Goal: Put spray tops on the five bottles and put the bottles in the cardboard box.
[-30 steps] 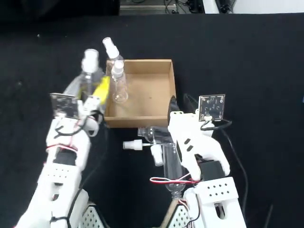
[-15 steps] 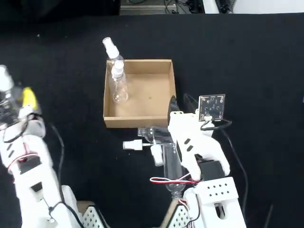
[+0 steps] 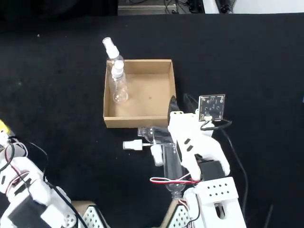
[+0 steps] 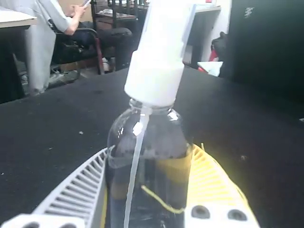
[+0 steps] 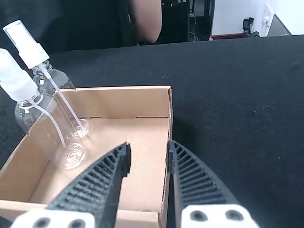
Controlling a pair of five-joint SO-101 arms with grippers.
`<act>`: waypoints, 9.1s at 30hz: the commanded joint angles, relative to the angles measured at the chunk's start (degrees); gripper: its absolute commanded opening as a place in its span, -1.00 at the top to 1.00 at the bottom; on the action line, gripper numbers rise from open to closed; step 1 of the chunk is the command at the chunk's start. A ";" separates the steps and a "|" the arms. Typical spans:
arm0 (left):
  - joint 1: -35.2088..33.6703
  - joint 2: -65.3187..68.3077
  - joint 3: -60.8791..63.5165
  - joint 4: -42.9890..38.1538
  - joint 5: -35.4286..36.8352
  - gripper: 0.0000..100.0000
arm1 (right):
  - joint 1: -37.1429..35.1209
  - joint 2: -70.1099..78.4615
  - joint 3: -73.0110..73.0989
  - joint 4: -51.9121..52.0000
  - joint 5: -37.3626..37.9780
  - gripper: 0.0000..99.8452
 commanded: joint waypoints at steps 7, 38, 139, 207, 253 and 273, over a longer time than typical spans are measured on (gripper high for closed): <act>-1.19 6.24 -0.48 -6.42 0.18 0.94 | 0.70 -1.27 -0.57 -1.93 0.44 0.79; -6.46 48.44 -8.57 -43.16 0.00 0.93 | 0.70 -1.36 -0.04 -1.93 0.62 0.79; -5.32 -8.35 -6.37 21.45 -5.80 0.41 | 0.62 -1.36 -0.04 -1.85 0.35 0.79; -6.90 1.23 -6.02 11.08 -6.42 0.41 | 0.62 -1.36 0.04 -1.67 0.35 0.79; -3.03 -11.25 0.22 3.34 -5.98 0.94 | 0.62 -1.36 0.04 -1.85 0.35 0.79; 31.69 -70.59 -0.57 61.45 1.93 0.93 | 0.70 -1.36 0.04 -1.85 0.62 0.79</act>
